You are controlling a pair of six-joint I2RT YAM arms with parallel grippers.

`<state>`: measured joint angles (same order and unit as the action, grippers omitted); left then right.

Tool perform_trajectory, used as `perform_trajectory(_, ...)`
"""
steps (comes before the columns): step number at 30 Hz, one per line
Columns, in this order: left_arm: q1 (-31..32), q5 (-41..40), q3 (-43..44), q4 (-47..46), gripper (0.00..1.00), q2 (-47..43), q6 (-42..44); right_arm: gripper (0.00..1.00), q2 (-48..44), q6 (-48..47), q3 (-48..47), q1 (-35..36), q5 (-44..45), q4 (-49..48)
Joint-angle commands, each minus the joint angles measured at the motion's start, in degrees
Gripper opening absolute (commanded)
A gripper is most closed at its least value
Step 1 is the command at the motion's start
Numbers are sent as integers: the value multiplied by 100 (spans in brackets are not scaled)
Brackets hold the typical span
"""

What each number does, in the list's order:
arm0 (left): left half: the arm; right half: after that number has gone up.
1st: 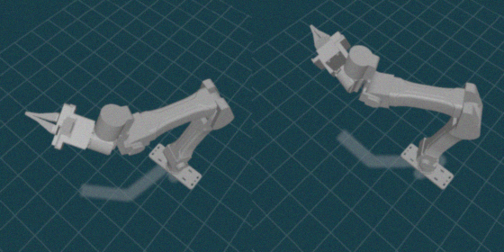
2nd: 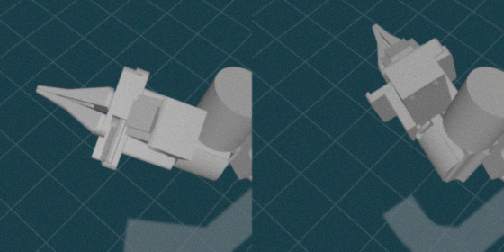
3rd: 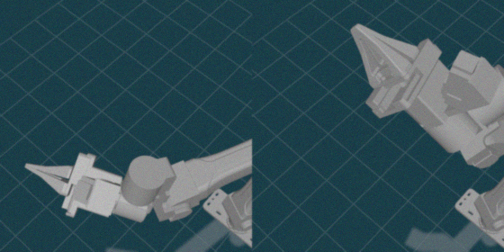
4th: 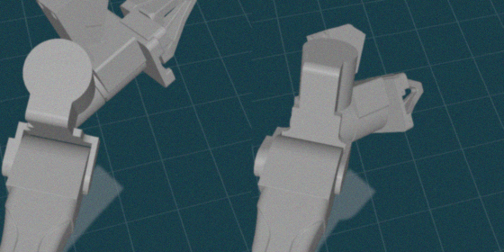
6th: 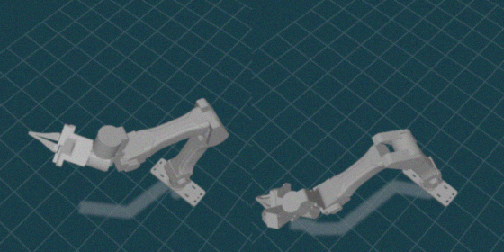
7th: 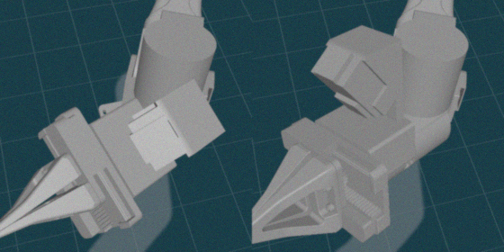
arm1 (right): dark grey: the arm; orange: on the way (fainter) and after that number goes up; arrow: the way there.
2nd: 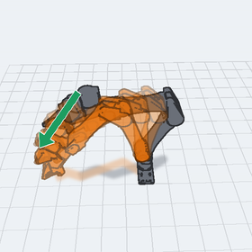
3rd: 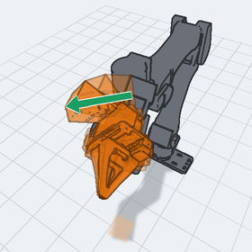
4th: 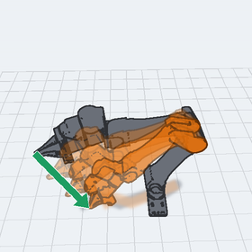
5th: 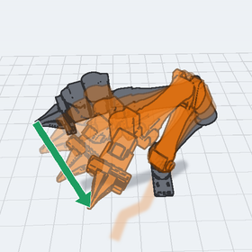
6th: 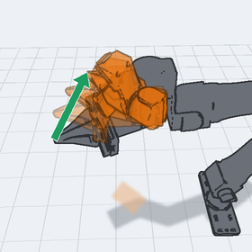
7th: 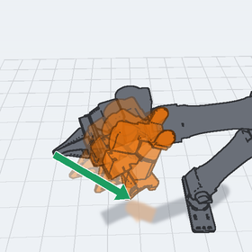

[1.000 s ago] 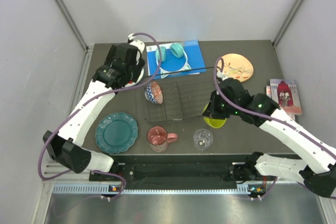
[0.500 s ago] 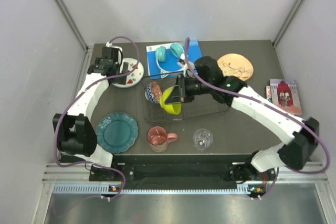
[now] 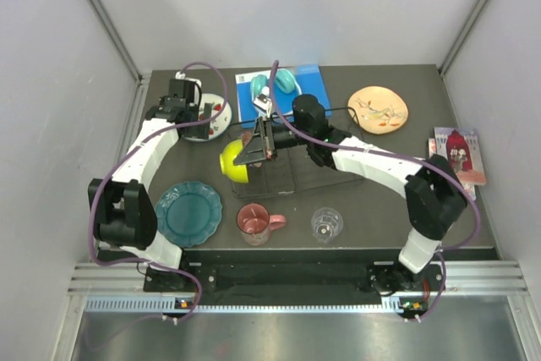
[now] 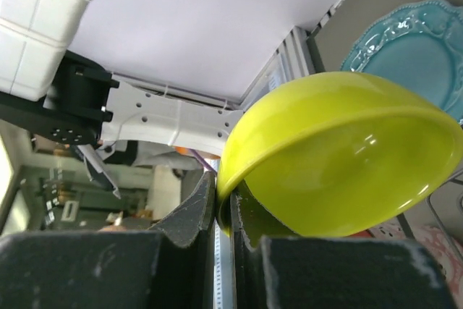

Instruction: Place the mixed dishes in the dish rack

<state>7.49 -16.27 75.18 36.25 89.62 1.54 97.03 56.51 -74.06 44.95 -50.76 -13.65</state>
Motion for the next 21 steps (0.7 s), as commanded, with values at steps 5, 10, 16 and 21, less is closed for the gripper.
perform_trajectory(5, 7, 28, 93, -180, 99, -314, -84, 0, 852, 1555, 955, -285, -522, -2993)
perform_trajectory(10, -2, 28, 129, -136, 99, -393, -93, 0, 1019, 1697, 1166, -381, -549, -3311)
perform_trajectory(16, 7, 72, 146, -101, 99, -490, -136, 0, 1142, 1574, 1201, -478, -540, -3188)
perform_trajectory(21, 7, 63, 146, -83, 99, -516, -136, 0, 1160, 1293, 1394, -531, -522, -2803)
